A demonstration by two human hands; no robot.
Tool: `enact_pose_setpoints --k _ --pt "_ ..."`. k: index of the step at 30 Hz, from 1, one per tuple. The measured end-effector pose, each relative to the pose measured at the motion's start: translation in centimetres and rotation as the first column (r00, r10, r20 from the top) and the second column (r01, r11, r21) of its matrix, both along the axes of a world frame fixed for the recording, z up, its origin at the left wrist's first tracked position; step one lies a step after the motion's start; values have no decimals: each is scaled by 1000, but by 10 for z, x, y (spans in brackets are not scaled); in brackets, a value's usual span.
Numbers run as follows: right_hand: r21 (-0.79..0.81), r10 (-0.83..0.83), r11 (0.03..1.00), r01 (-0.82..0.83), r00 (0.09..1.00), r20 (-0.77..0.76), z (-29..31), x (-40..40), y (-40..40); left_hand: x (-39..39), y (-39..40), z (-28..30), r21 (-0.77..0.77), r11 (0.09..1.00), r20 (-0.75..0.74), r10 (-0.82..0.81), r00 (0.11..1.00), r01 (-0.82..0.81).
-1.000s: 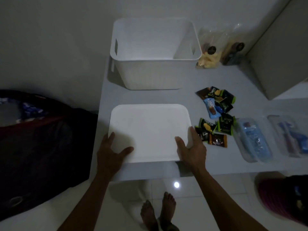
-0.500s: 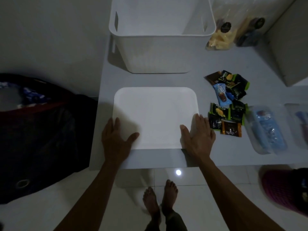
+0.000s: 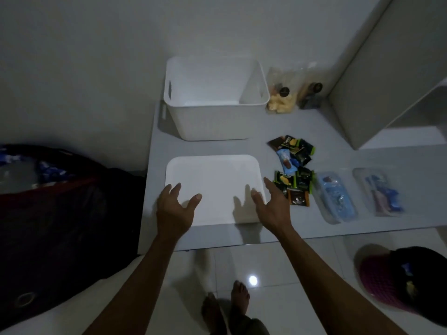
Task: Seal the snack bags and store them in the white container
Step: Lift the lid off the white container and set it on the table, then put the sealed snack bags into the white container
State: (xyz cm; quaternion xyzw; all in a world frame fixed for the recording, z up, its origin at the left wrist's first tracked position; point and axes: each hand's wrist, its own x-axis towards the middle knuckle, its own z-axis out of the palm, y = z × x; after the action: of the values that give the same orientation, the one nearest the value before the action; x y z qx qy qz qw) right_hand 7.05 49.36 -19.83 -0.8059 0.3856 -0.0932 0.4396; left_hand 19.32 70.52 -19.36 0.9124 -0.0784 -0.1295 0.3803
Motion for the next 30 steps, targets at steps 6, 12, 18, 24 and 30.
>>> enact_pose_setpoints --k 6,12,18,24,30 --pt "155 -122 982 107 988 94 59 -16 -17 -17 -46 67 -191 978 -17 -87 996 82" --pt "218 -276 947 236 945 174 86 -22 -73 -18 -126 92 -238 943 43 -229 972 233" --pt "290 -380 906 307 893 240 90 2 -175 -1 -222 93 -260 904 36 -342 939 339" --pt "332 -368 896 296 912 179 82 43 -294 36 -327 84 -207 895 -23 -407 913 394" --pt "268 -296 930 252 945 137 75 106 -392 89 -419 76 -186 948 -23 -267 963 259"
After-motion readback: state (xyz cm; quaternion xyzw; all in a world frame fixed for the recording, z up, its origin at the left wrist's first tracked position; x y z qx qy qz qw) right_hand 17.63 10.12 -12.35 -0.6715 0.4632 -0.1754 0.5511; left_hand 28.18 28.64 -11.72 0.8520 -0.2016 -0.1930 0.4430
